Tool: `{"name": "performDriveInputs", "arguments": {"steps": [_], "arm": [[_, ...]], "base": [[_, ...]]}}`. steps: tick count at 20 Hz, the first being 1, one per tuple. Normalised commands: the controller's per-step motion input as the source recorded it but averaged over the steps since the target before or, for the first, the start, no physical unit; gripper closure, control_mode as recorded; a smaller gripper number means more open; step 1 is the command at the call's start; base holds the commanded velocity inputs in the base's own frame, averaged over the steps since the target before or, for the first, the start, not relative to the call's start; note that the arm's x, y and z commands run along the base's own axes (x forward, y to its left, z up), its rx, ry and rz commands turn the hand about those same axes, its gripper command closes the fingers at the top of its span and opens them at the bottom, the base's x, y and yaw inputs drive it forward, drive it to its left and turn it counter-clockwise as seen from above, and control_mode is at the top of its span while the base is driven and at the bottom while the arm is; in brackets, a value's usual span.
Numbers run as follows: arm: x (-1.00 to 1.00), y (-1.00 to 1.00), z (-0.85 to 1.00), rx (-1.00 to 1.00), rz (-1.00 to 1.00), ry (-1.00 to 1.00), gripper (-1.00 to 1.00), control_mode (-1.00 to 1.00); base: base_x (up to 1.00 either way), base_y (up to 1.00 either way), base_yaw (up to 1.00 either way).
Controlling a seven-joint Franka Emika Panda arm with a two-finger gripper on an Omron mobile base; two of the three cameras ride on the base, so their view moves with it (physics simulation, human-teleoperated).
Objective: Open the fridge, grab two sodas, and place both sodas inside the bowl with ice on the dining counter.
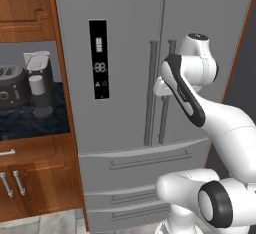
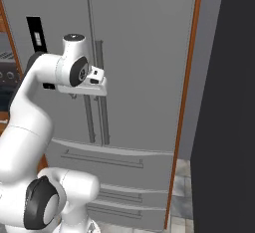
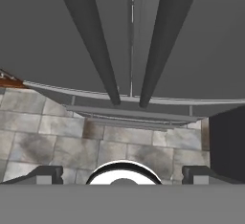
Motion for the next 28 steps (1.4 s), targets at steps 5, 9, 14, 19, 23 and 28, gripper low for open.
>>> {"name": "performDriveInputs", "arguments": {"steps": [5,9,14,19,23,28], "arm": [[0.0,0.0,0.0,0.0,0.0,0.0,-1.0,1.0],[0.0,0.0,0.0,0.0,0.0,0.0,-1.0,1.0],[0.13,0.0,-0.06,0.0,0.0,0.0,-1.0,-1.0],[0.31,0.0,-0.01,0.12,0.0,-0.17,-1.0,-1.0],[0.28,0.0,0.0,0.07,0.0,-0.3,-1.0,-1.0],[0.21,0.02,0.0,0.0,-0.05,-0.29,-1.0,-1.0]], "base": [[-0.24,-0.08,0.0],[-0.06,-0.04,0.0],[0.01,0.0,0.0],[0.0,0.0,0.0],[0.0,0.0,0.0],[0.0,0.0,0.0]]}}
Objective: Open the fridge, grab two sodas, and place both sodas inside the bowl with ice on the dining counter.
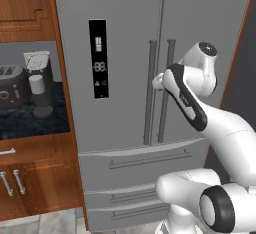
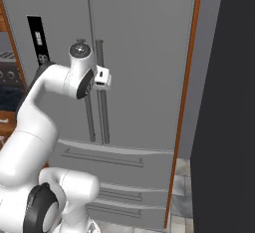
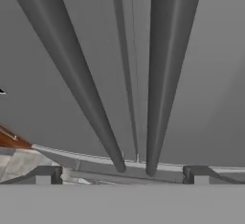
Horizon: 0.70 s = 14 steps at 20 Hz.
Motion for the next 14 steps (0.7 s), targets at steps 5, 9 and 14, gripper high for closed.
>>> {"name": "performDriveInputs", "arguments": {"steps": [5,9,14], "arm": [[0.13,-0.02,0.0,-0.08,-0.13,-0.23,-1.0,-1.0],[0.35,-0.1,0.0,-0.09,-0.1,-0.03,-1.0,-1.0],[0.39,-0.32,0.0,-0.03,-0.06,0.0,-1.0,-1.0]], "base": [[0.0,0.0,0.0],[0.0,0.0,0.0],[0.0,0.0,0.0]]}}
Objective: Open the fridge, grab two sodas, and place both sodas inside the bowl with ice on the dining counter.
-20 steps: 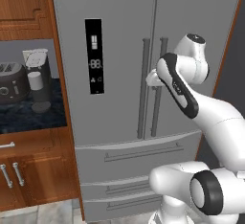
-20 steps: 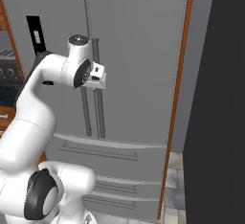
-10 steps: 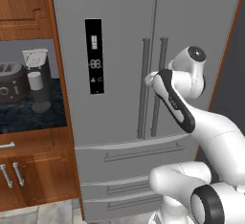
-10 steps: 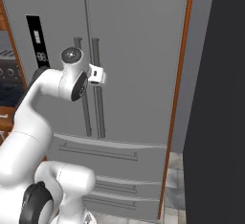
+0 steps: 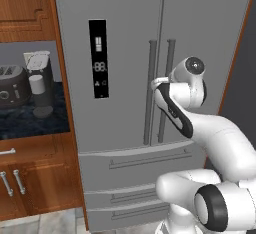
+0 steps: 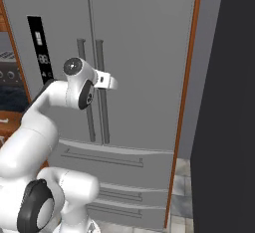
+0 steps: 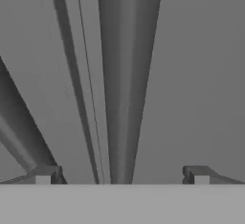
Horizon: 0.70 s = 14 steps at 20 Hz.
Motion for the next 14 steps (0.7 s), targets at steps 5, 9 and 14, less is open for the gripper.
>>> {"name": "performDriveInputs", "arguments": {"steps": [5,9,14], "arm": [[0.38,-0.19,0.0,0.03,-0.01,0.0,-1.0,-1.0],[0.3,-0.02,0.0,0.02,0.0,0.0,-1.0,-1.0],[0.14,0.01,-0.04,0.0,0.0,0.0,-1.0,-1.0]], "base": [[0.0,0.0,0.0],[0.0,0.0,0.0],[0.0,0.0,0.0]]}}
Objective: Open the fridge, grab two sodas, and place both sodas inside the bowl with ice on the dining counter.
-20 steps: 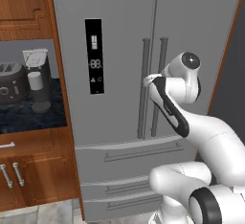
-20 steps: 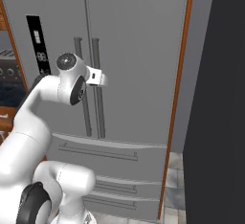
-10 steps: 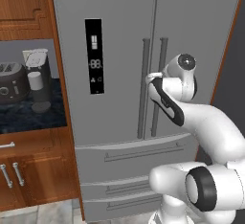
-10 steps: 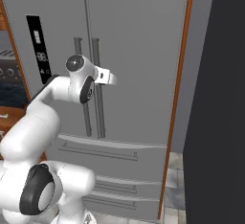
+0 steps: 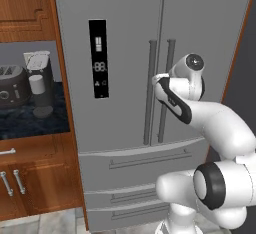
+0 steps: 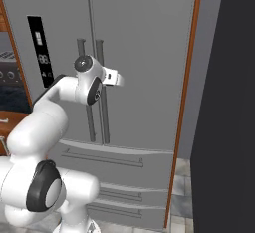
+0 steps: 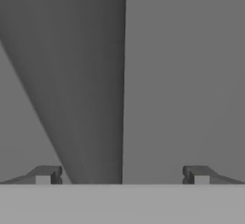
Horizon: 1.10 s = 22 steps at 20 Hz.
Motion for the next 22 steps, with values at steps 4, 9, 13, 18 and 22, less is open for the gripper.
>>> {"name": "performDriveInputs", "arguments": {"steps": [4,9,13,18,22], "arm": [[0.11,0.08,-0.15,0.0,0.0,0.0,-1.0,-1.0],[0.09,0.18,-0.22,0.0,0.0,0.0,-1.0,-1.0],[0.12,0.26,-0.27,-0.01,0.0,0.0,1.0,-1.0],[0.1,0.23,-0.15,0.0,0.0,0.0,1.0,-1.0],[0.02,0.11,-0.01,0.0,0.0,0.0,1.0,-1.0]], "base": [[0.0,0.0,0.0],[0.0,0.0,0.0],[0.0,0.0,0.0],[0.0,0.0,0.0],[0.0,0.0,0.0]]}}
